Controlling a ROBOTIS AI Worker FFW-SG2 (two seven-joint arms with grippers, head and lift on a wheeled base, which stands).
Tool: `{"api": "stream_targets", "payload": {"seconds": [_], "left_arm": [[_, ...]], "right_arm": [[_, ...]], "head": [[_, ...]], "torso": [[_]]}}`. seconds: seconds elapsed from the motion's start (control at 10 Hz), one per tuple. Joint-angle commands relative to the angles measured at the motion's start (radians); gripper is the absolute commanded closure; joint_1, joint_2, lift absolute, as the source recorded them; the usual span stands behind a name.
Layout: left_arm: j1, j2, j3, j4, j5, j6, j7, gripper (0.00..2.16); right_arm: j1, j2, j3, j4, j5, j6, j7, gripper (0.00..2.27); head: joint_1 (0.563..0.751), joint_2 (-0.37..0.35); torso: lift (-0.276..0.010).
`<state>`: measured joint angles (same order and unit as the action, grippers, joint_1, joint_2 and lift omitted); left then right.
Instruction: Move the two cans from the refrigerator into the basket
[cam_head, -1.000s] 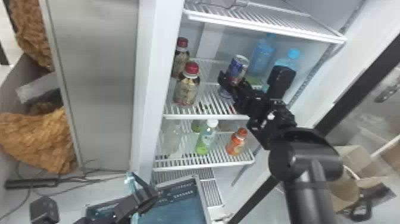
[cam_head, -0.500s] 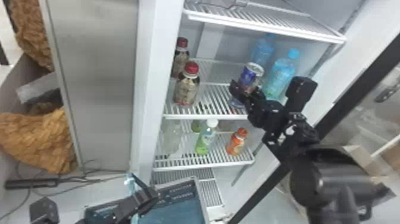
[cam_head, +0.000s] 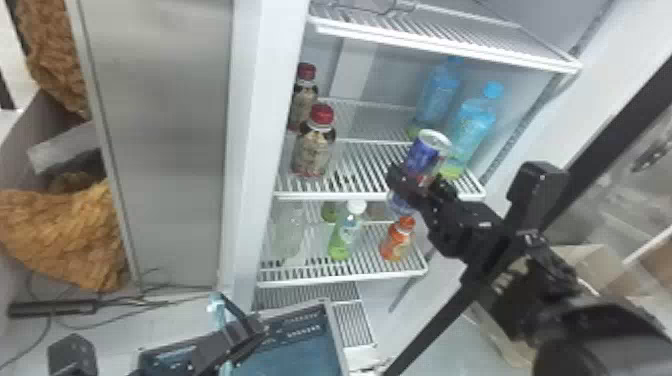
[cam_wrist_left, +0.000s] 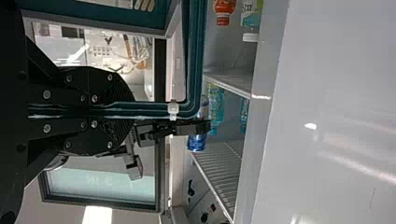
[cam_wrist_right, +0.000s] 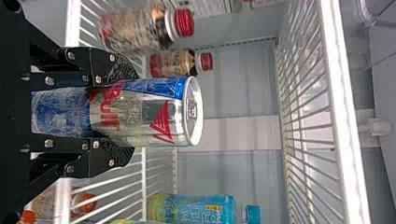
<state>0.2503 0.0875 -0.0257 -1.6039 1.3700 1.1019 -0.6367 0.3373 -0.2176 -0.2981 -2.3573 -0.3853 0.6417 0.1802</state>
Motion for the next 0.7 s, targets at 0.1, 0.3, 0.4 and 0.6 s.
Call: {"api": "stream_targets", "payload": {"seconds": [0.1,0.3,0.4,0.6], "left_arm": [[0.0,0.0,0.002,0.0,0.0,-0.002,0.0,1.19],[0.0,0.0,0.002,0.0,0.0,-0.002,-0.001,1.19],[0.0,0.001,0.002,0.0,0.0,-0.002,-0.001,1.19],[0.0,0.001,0.008,0.0,0.0,-0.007,-0.001,1.19]], "right_arm": [[0.114,0.015,-0.013,-0.128,-0.043,0.058,0.025,1.28],[0.181,0.033,-0.013,-0.182,-0.077,0.092,0.062,1.28],[0.21,0.044,-0.013,-0.204,-0.079,0.122,0.081,1.28],[0.249,0.073,-0.005,-0.209,-0.075,0.161,0.12,1.28]], "head": [[0.695,-0.35],[0.695,-0.35],[0.695,-0.35],[0.695,-0.35]], "torso": [[-0.031],[-0.031],[-0.031],[-0.031]]}}
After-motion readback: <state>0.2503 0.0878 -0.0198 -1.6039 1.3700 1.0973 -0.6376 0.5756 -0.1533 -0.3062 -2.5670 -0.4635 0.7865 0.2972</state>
